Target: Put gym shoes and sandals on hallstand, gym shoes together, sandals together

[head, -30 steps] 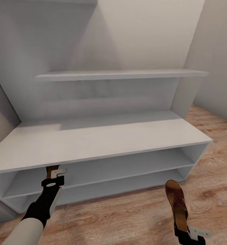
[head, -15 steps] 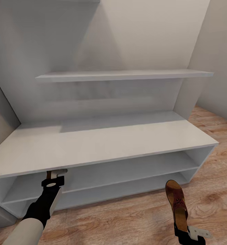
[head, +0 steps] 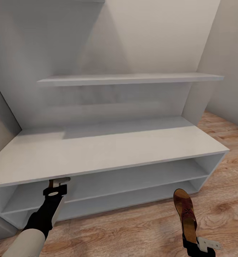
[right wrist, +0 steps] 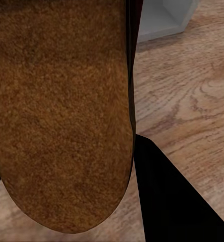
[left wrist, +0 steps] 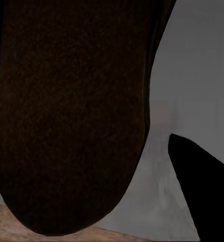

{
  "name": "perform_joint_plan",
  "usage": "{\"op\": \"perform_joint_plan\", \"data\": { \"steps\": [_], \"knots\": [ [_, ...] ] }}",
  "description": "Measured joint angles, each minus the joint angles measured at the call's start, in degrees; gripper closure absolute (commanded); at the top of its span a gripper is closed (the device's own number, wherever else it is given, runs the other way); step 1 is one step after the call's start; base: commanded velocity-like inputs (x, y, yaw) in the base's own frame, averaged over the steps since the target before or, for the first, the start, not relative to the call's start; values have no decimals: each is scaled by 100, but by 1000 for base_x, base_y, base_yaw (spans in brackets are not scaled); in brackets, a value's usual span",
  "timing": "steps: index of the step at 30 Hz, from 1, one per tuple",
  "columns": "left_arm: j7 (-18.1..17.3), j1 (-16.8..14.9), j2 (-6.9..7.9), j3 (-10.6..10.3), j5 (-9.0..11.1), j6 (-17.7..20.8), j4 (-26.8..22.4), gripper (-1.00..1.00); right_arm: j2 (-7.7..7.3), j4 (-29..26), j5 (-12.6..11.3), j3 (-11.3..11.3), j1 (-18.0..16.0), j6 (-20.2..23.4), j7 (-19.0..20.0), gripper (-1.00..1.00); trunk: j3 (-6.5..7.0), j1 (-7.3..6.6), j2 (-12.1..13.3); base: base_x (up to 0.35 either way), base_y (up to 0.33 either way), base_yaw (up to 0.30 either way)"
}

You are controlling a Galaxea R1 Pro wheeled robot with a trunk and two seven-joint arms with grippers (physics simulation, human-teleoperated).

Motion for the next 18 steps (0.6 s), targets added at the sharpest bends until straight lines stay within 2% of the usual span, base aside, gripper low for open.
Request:
{"op": "perform_joint_plan", "data": {
  "steps": [5, 13, 18],
  "knots": [
    [9, -11, 5, 7, -7, 0, -4, -100, 0, 0, -1, 0, 0, -1, 3, 100, 0, 0, 0, 0, 0, 0],
    [-14, 43, -3, 18, -5, 7, -345, -100, 0, 0, -1, 0, 0, -1, 5, 100, 0, 0, 0, 0, 0, 0],
    [-17, 45, -3, 18, -6, 9, -397, -100, 0, 0, -1, 0, 0, -1, 5, 100, 0, 3, 0, -179, 0, 0]
  ]
}}
